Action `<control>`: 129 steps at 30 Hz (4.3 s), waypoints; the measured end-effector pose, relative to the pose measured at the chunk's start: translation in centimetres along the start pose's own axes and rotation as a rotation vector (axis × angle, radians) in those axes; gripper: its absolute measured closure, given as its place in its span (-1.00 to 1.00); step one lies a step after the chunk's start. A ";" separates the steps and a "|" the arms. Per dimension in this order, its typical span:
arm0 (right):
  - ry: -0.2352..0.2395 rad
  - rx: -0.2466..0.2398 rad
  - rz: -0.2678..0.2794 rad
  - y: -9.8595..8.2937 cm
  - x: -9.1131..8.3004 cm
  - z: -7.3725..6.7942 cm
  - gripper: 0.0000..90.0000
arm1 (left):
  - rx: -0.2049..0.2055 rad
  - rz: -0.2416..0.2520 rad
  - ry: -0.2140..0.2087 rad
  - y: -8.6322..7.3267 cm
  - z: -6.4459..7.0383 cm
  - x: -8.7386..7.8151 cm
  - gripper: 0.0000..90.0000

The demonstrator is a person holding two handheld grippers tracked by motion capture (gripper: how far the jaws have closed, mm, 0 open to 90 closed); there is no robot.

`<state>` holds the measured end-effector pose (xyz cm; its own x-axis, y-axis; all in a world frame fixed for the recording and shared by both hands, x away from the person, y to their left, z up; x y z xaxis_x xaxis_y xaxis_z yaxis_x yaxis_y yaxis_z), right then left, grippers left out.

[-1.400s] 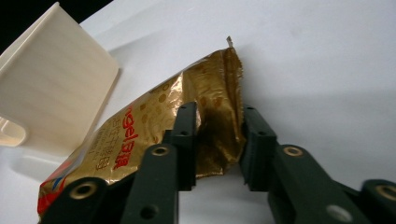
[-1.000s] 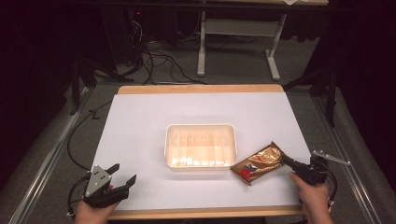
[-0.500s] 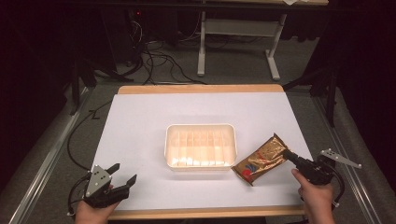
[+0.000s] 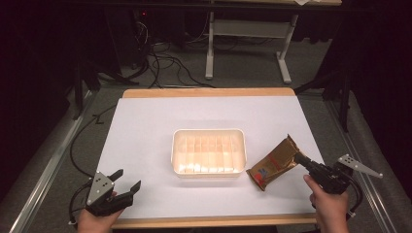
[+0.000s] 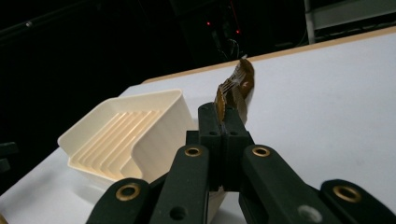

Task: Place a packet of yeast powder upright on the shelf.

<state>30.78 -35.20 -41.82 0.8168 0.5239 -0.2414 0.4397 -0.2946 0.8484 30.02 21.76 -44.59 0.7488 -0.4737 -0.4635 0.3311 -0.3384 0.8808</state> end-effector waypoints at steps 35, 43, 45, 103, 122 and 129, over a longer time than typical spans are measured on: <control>0.041 -0.102 0.143 2.1 -1.9 -2.4 1.00 | 0.025 0.022 -0.001 0.3 0.0 -0.3 -0.35; 0.062 -0.156 0.140 2.3 -1.7 -3.3 1.00 | 0.021 0.020 0.004 0.2 0.0 -0.3 -0.35; 0.072 -0.161 0.146 2.5 -1.7 -3.4 1.00 | 0.025 0.006 0.014 0.2 0.1 -0.1 -0.35; 0.299 -0.359 0.094 7.5 4.1 -15.5 1.00 | -0.001 0.004 0.046 0.0 -0.5 -0.3 -0.35; 0.283 -0.345 0.025 6.0 9.8 -15.5 1.00 | -0.005 0.006 0.054 -0.3 -0.7 -0.9 -0.35; 0.259 -0.346 -0.003 5.7 11.3 -14.9 1.00 | -0.010 0.009 0.053 -0.2 -0.7 -0.9 -0.35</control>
<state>36.96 -19.05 -32.74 0.6756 0.7207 -0.1556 0.2553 -0.0307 0.9664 29.62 22.85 -44.31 0.7812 -0.4330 -0.4497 0.3292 -0.3262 0.8861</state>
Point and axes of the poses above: each handheld gripper's, and its own axes: x roughly forward along the jaws, y roughly out of its top, z roughly to its right, the point moved 4 cm from there along x, roughly forward along the jaws, and after that the axes turned 4 degrees about x, right-handed, at the moved point
